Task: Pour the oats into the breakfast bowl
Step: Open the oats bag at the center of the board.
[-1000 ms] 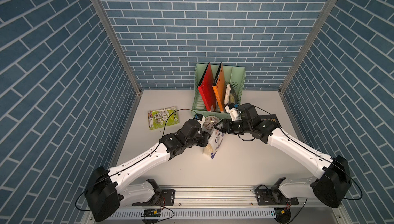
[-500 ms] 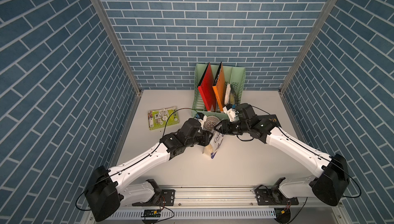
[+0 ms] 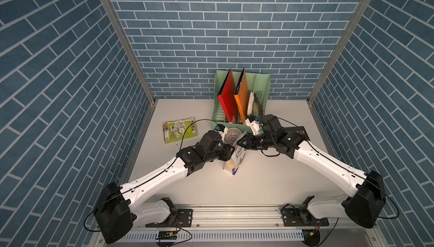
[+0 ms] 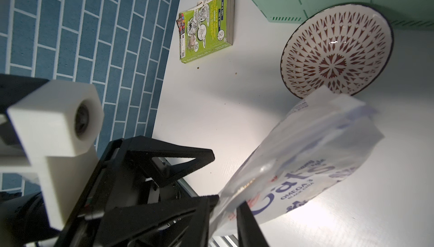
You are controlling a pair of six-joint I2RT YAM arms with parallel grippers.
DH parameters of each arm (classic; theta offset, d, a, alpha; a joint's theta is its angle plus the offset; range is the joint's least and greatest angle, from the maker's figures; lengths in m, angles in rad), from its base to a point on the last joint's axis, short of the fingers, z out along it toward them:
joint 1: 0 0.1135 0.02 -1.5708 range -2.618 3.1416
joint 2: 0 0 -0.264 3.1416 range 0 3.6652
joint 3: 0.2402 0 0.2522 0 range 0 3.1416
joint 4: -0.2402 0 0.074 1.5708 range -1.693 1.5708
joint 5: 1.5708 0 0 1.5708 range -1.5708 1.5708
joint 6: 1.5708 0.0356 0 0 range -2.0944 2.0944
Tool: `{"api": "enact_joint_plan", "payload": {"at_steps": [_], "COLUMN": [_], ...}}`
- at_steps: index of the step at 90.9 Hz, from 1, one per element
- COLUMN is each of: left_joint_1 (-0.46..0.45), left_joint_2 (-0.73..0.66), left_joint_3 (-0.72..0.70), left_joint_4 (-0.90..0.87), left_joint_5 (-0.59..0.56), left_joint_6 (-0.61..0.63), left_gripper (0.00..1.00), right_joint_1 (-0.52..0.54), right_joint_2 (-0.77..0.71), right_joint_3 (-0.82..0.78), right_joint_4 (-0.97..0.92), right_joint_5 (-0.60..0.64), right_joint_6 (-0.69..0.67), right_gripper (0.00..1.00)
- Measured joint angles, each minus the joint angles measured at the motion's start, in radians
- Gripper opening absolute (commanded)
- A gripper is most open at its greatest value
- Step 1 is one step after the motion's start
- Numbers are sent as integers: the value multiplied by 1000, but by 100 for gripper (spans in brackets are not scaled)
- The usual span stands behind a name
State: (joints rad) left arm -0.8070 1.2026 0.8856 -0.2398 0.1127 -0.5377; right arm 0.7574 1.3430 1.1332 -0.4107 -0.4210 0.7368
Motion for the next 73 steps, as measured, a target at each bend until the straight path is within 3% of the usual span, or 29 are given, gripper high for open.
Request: {"api": "enact_joint_plan", "payload": {"at_steps": [20,52,62,73], "left_joint_1": [0,0,0,0], "left_joint_2": [0,8,8,8], "left_joint_3": [0,0,0,0], "left_joint_4": [0,-1,-1,-1], "left_joint_5": [-16,-22,-23,-26], "left_joint_6": [0,3,4,3], "left_gripper": [51,51,51,51], "right_joint_1": [1,3,7,9], "right_joint_2": [-35,-45,-43,-43], "right_joint_3": [-15,-35,-36,-38], "right_joint_4": [11,22,22,22], "right_joint_5": [-18,-32,-31,-32], "right_joint_6": [1,0,-2,1], "right_gripper": [30,31,23,8]}}
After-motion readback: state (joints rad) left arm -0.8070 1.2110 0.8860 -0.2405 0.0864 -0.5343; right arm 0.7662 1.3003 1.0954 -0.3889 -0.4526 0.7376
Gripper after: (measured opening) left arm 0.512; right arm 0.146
